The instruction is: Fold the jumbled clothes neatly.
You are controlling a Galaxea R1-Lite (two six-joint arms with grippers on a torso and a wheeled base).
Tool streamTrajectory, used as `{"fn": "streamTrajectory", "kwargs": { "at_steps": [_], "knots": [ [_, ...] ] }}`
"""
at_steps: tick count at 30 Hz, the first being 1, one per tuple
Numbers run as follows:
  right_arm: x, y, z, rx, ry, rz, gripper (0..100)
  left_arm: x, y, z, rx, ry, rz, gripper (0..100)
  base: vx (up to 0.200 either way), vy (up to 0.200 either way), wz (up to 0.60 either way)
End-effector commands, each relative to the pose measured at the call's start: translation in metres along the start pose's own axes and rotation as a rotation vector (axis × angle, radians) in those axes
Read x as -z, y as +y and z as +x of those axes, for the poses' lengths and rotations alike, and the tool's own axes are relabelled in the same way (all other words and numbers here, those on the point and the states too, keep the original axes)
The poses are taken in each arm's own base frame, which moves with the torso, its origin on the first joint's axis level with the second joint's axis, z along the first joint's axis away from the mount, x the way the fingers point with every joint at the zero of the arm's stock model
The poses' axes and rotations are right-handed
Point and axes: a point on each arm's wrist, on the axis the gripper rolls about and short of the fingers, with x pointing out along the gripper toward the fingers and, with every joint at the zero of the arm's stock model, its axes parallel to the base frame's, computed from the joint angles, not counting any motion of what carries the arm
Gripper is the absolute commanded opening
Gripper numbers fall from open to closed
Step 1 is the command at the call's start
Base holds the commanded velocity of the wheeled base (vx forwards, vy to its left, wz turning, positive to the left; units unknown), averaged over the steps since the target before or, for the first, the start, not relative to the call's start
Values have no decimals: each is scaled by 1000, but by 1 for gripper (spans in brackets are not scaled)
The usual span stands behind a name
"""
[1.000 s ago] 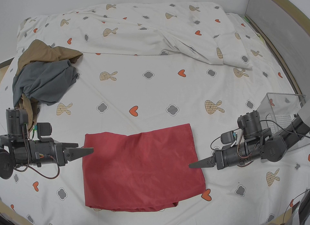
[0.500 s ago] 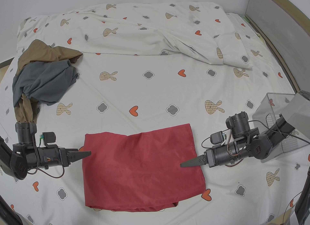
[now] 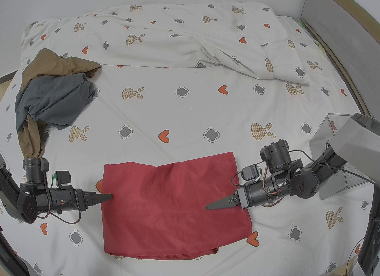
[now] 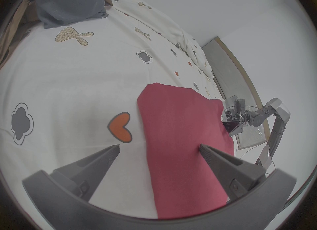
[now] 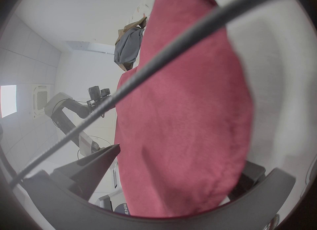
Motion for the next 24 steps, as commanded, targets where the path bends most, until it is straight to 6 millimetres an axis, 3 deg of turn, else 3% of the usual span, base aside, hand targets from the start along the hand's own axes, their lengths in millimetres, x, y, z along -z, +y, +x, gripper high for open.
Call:
{"fn": "streamTrajectory", "kwargs": {
  "at_steps": [1,13,20,24],
  "knots": [
    [-5,5,9,-16,4,-11,100,-2,7,-5,-23,-25,-4,100,0,0,0],
    [-18,13,12,-88,-24,26,100,4,15,-7,-46,-20,-31,100,0,0,0],
    [-14,9,11,-81,-18,46,100,14,18,7,-16,18,-33,100,0,0,0],
    [-14,9,11,-80,-19,47,100,22,10,18,81,50,-16,100,0,0,0]
  ]
}}
